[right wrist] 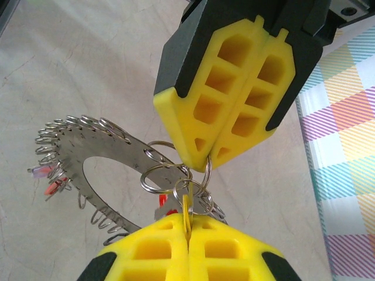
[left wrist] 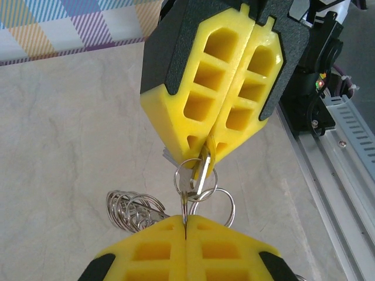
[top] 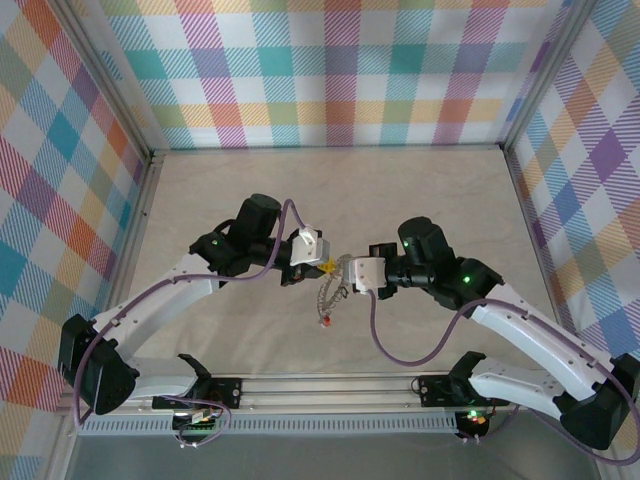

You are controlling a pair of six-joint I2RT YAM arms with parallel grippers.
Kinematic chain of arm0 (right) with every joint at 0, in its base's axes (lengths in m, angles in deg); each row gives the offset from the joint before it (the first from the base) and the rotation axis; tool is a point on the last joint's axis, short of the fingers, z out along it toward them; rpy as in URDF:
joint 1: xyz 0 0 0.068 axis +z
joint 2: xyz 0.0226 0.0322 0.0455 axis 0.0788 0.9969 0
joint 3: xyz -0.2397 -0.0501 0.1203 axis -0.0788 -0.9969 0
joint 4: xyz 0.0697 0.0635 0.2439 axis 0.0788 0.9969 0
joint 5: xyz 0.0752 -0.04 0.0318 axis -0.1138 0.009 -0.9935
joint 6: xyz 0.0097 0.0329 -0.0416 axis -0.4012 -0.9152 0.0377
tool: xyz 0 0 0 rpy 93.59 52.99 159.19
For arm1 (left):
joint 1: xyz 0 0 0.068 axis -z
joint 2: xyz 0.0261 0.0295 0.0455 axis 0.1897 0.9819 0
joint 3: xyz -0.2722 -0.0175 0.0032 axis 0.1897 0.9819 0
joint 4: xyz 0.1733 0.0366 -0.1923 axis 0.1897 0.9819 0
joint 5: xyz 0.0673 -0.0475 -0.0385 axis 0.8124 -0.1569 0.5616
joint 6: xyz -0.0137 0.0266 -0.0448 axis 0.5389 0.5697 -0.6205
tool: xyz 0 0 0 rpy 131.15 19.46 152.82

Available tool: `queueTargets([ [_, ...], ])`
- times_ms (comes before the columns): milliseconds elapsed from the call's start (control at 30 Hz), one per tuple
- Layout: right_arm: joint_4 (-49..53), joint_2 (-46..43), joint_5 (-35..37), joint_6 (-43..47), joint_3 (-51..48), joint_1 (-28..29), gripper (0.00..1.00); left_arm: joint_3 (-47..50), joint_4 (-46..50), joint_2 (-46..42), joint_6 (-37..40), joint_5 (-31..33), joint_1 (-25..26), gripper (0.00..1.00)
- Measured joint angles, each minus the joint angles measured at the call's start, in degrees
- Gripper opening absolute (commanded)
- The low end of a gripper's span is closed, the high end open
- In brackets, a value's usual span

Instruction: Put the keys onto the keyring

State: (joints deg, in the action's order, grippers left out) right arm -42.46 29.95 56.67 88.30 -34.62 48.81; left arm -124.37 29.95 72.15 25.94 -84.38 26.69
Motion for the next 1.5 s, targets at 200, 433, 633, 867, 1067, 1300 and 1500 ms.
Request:
queueTargets([
  [200, 0.7, 1.0, 0.1, 0.8, 0.6, 0.0, 0.0, 0.5, 0.0, 0.0, 1.2, 0.0, 0.0, 0.0],
  [433, 2.0, 2.6, 0.1, 1.7, 1.8, 0.0, 0.0, 2.1, -1.4, -0.4, 1.5, 0.1, 0.0, 0.0],
  [633, 2.6, 2.8, 0.1, 1.6, 1.8, 0.0, 0.0, 2.7, -1.6, -1.3, 1.5, 0.0, 0.0, 0.0],
  [867, 2.8, 1.2, 1.1, 1.6, 1.1, -0.6, 0.0, 3.0, -1.5, -2.4, 2.2, -1.5, 0.0, 0.0],
  [1067, 2.6, 0.4, 0.9, 1.2, 0.7, -0.8, 0.0, 3.0, -1.5, -2.8, 2.9, -3.2, 0.0, 0.0],
  [1300, 2.4, 0.3, -0.2, 1.2, 0.5, -0.8, 0.0, 2.9, -1.0, -2.7, 3.3, -4.6, 0.0, 0.0],
  [1500, 1.9, 0.2, -1.0, 1.2, 0.5, -0.9, 0.0, 2.1, 0.1, -1.4, 3.8, -4.5, 0.0, 0.0],
])
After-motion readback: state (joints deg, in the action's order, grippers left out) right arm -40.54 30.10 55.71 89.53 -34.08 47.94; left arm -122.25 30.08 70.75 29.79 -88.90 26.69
